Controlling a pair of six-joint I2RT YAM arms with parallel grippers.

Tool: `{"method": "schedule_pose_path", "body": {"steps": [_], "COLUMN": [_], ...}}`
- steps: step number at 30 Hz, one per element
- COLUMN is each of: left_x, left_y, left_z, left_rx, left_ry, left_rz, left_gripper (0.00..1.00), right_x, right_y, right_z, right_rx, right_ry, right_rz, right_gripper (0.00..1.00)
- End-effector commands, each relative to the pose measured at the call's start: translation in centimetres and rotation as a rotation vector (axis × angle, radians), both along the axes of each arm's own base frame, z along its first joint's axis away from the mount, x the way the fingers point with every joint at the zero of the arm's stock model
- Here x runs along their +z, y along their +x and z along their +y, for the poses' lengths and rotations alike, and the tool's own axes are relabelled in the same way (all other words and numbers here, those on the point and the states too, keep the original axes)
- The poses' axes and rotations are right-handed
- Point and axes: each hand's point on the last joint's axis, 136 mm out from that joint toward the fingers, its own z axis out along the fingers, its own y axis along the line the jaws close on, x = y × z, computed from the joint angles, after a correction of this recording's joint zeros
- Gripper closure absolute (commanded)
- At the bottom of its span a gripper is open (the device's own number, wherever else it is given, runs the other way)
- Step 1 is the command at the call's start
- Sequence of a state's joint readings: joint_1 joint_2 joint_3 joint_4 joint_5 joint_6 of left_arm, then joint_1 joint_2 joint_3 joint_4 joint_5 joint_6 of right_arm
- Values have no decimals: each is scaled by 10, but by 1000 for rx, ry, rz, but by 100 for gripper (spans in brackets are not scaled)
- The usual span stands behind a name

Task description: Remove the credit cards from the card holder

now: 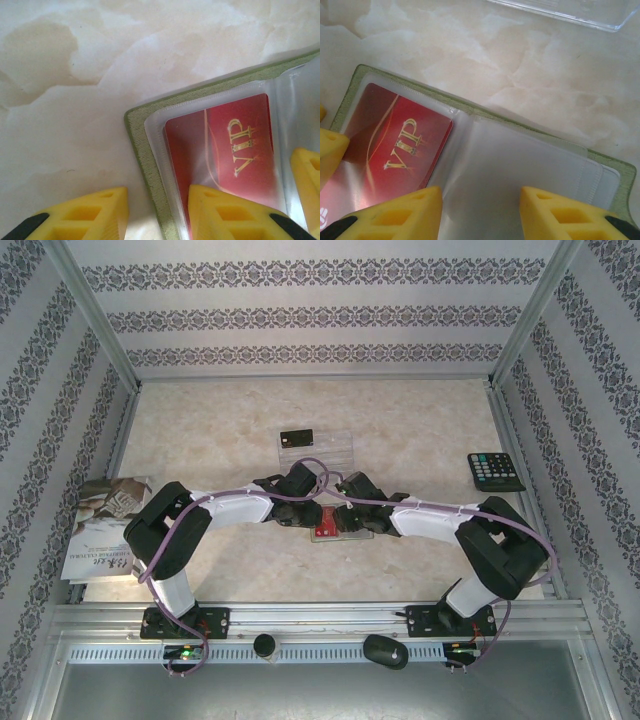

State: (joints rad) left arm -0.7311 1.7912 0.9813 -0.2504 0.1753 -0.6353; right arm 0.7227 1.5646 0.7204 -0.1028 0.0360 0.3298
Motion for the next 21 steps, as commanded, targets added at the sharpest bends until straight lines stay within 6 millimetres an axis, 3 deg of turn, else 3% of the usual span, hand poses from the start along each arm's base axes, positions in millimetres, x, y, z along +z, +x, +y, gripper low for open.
{"method": "schedule_pose_path", "body": {"steps": [1,21], "left_x": [-53,-53], "left_y": [-14,-15], "left_z": [-7,-5], "left_rx": [-45,-39], "left_ry": [-3,-4], "left_rz": [65,63], "left_gripper": [64,63], "right_x": [-1,1], "right_y": [-1,-7], "right_z": [8,19], "right_rx": [26,30], "right_ry": [4,67], "right_rz": [8,34], "right_gripper": [54,53]}}
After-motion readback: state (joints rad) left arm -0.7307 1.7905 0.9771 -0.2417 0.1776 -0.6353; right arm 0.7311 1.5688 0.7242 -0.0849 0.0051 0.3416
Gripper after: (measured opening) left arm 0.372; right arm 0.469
